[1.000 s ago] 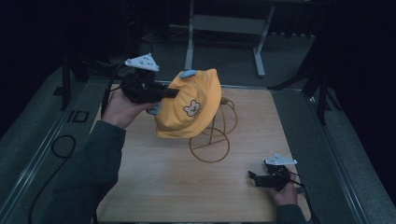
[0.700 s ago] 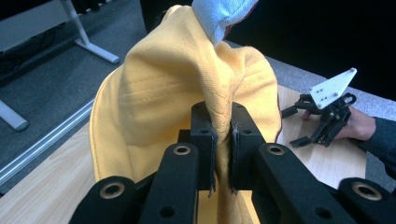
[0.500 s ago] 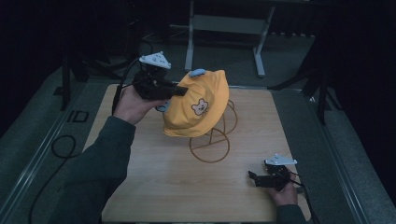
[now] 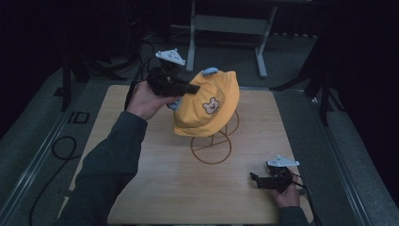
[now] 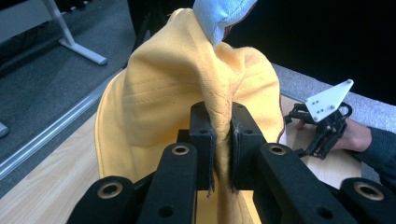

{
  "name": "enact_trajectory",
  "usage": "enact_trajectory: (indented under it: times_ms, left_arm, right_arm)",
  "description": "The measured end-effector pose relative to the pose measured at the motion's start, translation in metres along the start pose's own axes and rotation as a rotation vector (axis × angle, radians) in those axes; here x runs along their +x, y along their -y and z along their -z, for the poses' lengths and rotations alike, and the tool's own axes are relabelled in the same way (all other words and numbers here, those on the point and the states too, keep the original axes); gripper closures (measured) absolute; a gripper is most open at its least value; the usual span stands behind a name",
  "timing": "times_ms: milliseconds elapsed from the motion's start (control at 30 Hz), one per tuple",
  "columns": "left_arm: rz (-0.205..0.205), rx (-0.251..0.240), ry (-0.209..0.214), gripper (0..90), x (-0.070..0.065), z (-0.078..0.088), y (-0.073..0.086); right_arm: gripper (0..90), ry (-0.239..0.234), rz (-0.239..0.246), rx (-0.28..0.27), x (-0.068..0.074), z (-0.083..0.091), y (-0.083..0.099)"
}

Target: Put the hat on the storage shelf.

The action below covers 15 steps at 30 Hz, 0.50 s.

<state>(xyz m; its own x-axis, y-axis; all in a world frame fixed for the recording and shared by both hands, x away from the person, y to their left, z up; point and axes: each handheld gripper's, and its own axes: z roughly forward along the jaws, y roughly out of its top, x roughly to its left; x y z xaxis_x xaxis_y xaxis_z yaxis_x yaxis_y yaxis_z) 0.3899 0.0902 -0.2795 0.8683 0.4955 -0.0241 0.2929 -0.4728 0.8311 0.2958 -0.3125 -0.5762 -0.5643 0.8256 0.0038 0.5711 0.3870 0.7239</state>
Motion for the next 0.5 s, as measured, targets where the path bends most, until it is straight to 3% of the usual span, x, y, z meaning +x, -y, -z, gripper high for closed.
enact_trajectory:
  times_ms: [500]
  left_arm:
    - [0.002,0.004,0.004,80.0,-0.002,-0.027,-0.013]
  right_arm:
    - [13.0,0.000,0.000,0.000,0.000,0.000,0.000]
